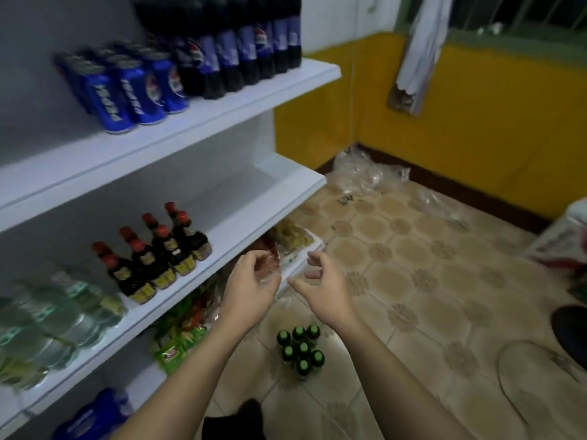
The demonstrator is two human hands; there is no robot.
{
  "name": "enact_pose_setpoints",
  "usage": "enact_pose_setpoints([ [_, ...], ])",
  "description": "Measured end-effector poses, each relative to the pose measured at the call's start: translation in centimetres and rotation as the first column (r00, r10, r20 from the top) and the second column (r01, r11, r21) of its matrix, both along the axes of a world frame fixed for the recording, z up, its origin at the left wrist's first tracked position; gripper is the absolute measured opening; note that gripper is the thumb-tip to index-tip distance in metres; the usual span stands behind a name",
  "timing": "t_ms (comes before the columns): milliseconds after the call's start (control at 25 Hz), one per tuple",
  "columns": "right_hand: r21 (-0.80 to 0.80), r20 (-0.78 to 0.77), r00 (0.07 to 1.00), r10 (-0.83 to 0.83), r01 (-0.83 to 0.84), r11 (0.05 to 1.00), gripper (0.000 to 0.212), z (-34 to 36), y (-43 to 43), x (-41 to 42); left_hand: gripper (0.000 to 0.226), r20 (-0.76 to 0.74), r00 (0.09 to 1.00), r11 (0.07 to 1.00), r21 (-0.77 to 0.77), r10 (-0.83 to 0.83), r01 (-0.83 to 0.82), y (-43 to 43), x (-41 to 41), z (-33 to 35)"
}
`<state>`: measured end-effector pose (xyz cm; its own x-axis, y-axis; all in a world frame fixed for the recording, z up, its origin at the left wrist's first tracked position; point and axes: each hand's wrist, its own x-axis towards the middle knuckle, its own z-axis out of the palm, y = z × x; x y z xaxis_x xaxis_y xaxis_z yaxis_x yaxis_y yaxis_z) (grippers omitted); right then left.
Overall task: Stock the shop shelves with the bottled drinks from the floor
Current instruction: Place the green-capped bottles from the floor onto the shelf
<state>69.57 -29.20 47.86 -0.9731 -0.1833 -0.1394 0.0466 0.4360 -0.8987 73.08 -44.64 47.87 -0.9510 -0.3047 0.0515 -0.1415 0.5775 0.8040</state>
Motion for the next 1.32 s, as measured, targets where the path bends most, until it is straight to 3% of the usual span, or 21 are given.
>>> enact_pose_setpoints([
  [240,0.130,0.169,0.978,-0.123,0.102,0.986,0.059,-6.4,3.2,-3.4,0.043,0.236,0.961,0.989,0.025,-0.146,0.144,1.6,-5.0,-6.6],
  [400,0.217,0.305,0.940,-0.152,0.087,0.972,0.051,-10.8,3.0,-6.1,0.047,0.416,0.882,0.974,0.145,-0.221,0.175,0.6,-8.4,-11.4],
  [600,0.306,0.419,0.881,-0.219,0.090,0.948,0.047,-17.9,2.4,-9.7,0.042,0.554,0.789,0.964,0.166,-0.266,0.208,-0.8,-12.7,-19.0],
  [720,0.357,0.469,0.864,-0.184,0.005,0.934,0.048,-23.4,2.4,-11.8,0.040,0.615,0.745,0.965,0.189,-0.259,0.179,-0.6,-14.6,-24.0],
  [1000,0.413,0.559,0.825,-0.081,-0.193,0.890,0.045,-40.1,3.0,-17.0,0.043,0.648,0.738,0.978,0.189,-0.190,0.085,2.9,-19.9,-38.2],
  [1320,0.482,0.665,0.747,0.011,-0.440,0.758,0.047,-58.2,3.9,-20.0,0.045,0.726,0.681,0.983,0.178,-0.098,-0.048,5.0,-19.7,-54.6],
])
